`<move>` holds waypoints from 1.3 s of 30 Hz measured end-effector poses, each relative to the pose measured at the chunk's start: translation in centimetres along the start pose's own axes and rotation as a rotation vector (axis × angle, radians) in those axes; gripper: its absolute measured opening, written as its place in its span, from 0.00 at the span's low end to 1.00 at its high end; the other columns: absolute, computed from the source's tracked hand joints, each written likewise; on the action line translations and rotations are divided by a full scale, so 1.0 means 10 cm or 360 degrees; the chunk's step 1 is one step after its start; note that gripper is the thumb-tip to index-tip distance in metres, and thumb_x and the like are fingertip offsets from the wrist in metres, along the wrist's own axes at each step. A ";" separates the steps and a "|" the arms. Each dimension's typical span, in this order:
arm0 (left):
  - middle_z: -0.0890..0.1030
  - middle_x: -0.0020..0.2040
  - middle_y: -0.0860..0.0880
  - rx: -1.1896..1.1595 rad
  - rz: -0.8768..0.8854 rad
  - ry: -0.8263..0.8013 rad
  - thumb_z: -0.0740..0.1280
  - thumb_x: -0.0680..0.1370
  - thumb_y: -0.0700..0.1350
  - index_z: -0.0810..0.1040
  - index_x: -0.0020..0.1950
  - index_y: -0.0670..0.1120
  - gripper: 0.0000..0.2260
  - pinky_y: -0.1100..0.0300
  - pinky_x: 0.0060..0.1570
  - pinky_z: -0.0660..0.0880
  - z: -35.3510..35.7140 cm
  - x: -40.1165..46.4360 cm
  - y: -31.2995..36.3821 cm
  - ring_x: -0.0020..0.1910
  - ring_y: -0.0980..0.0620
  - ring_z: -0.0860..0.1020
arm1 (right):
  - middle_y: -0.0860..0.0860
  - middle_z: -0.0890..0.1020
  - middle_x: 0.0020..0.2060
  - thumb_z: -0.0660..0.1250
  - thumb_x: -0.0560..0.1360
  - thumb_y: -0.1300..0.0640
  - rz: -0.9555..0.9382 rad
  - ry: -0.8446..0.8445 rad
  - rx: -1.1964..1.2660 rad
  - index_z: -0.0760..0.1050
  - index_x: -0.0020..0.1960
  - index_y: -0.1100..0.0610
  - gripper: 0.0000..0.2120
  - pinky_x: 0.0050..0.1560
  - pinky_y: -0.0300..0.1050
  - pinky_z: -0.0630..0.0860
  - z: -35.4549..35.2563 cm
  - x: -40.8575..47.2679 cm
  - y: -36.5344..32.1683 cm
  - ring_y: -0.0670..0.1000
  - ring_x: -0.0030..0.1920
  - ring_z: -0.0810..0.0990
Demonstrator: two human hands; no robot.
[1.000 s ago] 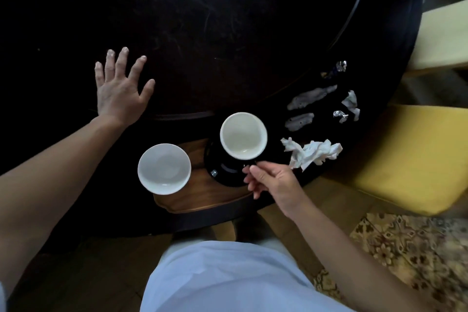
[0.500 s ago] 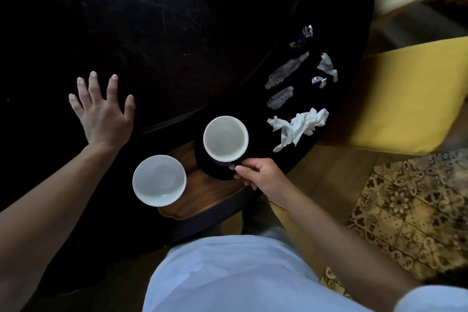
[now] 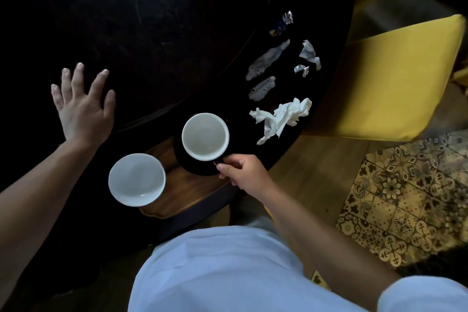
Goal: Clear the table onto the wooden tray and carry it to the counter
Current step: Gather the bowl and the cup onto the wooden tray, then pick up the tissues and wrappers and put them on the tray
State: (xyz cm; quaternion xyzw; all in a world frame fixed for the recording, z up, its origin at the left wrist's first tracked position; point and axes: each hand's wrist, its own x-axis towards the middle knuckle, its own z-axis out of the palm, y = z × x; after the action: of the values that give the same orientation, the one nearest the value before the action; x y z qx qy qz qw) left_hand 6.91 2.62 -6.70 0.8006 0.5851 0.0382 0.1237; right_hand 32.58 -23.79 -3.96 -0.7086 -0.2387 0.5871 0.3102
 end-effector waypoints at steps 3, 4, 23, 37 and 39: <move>0.54 0.84 0.41 -0.0045 -0.0101 -0.0059 0.61 0.84 0.58 0.66 0.80 0.50 0.25 0.40 0.79 0.43 -0.07 0.01 0.16 0.84 0.39 0.48 | 0.48 0.84 0.42 0.72 0.78 0.53 -0.0018 -0.0048 -0.0174 0.80 0.59 0.53 0.10 0.32 0.34 0.73 -0.16 -0.06 -0.08 0.44 0.34 0.82; 0.54 0.84 0.40 -0.0088 -0.0091 -0.0065 0.62 0.83 0.60 0.66 0.79 0.49 0.28 0.40 0.80 0.45 -0.12 0.02 0.30 0.84 0.39 0.48 | 0.47 0.83 0.44 0.71 0.78 0.53 -0.0072 -0.0018 -0.0267 0.79 0.60 0.52 0.12 0.36 0.36 0.75 -0.28 -0.07 -0.11 0.45 0.38 0.83; 0.58 0.81 0.41 0.0665 0.0904 -0.0705 0.66 0.74 0.71 0.58 0.83 0.48 0.45 0.45 0.75 0.60 0.51 -0.59 3.24 0.80 0.39 0.58 | 0.56 0.69 0.76 0.65 0.78 0.39 -0.0626 0.0555 -0.1873 0.68 0.75 0.43 0.27 0.66 0.59 0.69 -2.03 0.56 0.21 0.60 0.71 0.70; 0.80 0.48 0.43 0.0156 0.0489 -0.0642 0.69 0.77 0.41 0.81 0.63 0.46 0.14 0.52 0.40 0.67 0.77 -0.68 3.26 0.48 0.39 0.79 | 0.54 0.77 0.50 0.73 0.74 0.52 -0.0705 0.0494 -0.1680 0.79 0.57 0.54 0.13 0.45 0.49 0.73 -2.18 0.69 0.21 0.55 0.49 0.76; 0.80 0.51 0.44 0.0077 0.0374 -0.0637 0.67 0.79 0.41 0.79 0.68 0.47 0.17 0.51 0.40 0.71 0.76 -0.69 3.27 0.51 0.40 0.79 | 0.54 0.78 0.48 0.71 0.74 0.52 -0.0688 0.0464 -0.1649 0.79 0.57 0.54 0.12 0.46 0.49 0.73 -2.18 0.70 0.21 0.56 0.48 0.78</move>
State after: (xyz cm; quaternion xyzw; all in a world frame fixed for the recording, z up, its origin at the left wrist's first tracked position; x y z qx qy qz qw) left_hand 36.65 -14.44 -5.56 0.8576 0.4524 -0.1212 0.2127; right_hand 55.26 -23.83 -7.70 -0.7768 -0.5889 0.2133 0.0656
